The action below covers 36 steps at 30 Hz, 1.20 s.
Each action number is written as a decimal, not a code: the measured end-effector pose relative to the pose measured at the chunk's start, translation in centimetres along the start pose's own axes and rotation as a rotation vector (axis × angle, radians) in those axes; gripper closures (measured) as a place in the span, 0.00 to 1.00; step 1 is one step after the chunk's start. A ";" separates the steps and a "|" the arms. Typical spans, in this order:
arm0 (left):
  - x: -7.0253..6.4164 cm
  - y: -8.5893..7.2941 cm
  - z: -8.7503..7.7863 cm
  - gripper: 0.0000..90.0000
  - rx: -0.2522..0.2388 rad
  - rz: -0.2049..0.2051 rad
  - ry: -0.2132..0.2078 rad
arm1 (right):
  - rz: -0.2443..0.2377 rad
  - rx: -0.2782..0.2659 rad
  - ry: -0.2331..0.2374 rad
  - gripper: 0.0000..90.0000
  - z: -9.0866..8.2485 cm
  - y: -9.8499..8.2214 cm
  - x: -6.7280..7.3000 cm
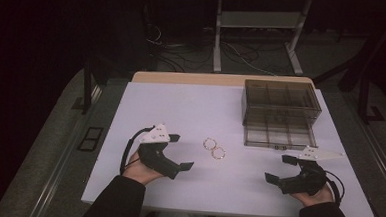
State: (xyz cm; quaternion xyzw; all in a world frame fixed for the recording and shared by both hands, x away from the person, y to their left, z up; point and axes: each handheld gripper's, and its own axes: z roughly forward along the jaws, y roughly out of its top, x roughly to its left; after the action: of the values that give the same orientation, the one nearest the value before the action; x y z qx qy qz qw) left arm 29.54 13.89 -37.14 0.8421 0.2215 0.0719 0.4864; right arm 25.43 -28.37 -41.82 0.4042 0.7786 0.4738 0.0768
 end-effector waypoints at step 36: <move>0.7 2.5 7.0 0.00 0.122 0.026 -0.043 | -0.012 -0.005 0.015 0.00 0.0 -0.1 -0.1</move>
State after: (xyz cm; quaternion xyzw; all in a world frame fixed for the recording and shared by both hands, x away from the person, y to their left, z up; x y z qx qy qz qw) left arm 33.29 7.61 -38.74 0.8744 0.2041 0.0464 0.4377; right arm 25.40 -28.46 -41.91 0.3958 0.7804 0.4782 0.0747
